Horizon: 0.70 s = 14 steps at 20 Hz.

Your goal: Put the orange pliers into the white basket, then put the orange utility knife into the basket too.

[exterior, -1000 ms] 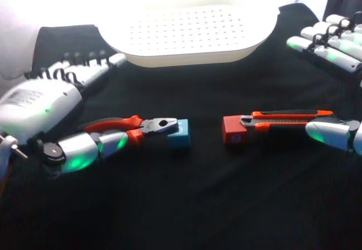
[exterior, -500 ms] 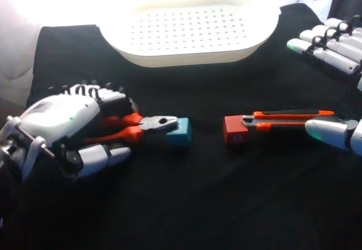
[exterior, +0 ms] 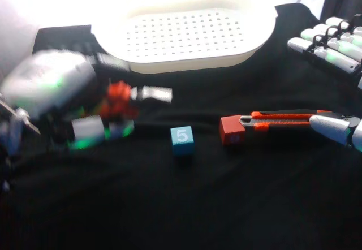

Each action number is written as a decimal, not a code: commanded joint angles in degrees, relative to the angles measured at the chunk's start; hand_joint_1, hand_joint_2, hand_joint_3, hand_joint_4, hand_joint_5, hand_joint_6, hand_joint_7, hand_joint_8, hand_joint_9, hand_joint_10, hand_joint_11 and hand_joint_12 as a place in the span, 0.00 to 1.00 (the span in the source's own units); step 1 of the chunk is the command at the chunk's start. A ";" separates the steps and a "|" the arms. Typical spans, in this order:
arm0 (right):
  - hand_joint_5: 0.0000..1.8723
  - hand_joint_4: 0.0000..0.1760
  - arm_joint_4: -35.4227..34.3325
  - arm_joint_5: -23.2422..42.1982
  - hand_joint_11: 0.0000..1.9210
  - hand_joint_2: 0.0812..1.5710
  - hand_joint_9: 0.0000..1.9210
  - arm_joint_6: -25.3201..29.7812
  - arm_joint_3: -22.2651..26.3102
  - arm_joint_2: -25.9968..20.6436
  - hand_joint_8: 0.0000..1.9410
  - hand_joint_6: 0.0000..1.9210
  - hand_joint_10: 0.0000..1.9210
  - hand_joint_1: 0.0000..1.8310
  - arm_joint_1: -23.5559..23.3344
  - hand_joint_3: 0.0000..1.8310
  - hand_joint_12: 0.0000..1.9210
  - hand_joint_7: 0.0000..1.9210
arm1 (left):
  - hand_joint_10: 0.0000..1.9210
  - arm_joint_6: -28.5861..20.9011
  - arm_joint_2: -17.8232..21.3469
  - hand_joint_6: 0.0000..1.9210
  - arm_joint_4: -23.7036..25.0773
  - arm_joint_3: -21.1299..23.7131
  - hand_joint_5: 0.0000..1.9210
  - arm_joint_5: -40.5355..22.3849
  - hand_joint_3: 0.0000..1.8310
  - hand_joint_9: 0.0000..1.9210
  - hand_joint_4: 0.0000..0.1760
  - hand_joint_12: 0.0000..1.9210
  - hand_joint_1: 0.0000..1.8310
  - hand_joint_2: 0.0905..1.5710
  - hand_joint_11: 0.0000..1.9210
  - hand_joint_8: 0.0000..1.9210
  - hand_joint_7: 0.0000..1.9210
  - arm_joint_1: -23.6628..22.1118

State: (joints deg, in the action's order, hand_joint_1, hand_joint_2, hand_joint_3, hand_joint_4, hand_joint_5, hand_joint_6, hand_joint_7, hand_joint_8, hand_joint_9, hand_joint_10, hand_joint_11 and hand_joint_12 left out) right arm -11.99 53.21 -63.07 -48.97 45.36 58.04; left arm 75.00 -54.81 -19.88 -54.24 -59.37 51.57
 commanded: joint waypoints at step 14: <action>0.00 0.22 1.68 4.77 0.00 0.84 0.00 0.34 -1.41 2.25 0.00 0.00 0.00 0.15 -0.71 0.00 0.00 0.00 | 1.00 4.11 -19.34 1.00 -5.57 -29.20 0.40 32.14 0.00 0.59 0.00 1.00 0.77 0.78 0.66 1.00 0.50 -27.71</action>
State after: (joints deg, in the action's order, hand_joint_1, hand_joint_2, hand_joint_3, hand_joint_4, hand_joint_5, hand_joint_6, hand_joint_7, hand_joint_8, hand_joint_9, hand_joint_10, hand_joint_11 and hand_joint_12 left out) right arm -10.74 51.11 -62.89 -50.17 47.62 58.04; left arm 79.42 -74.67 -25.89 -83.83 -21.56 25.10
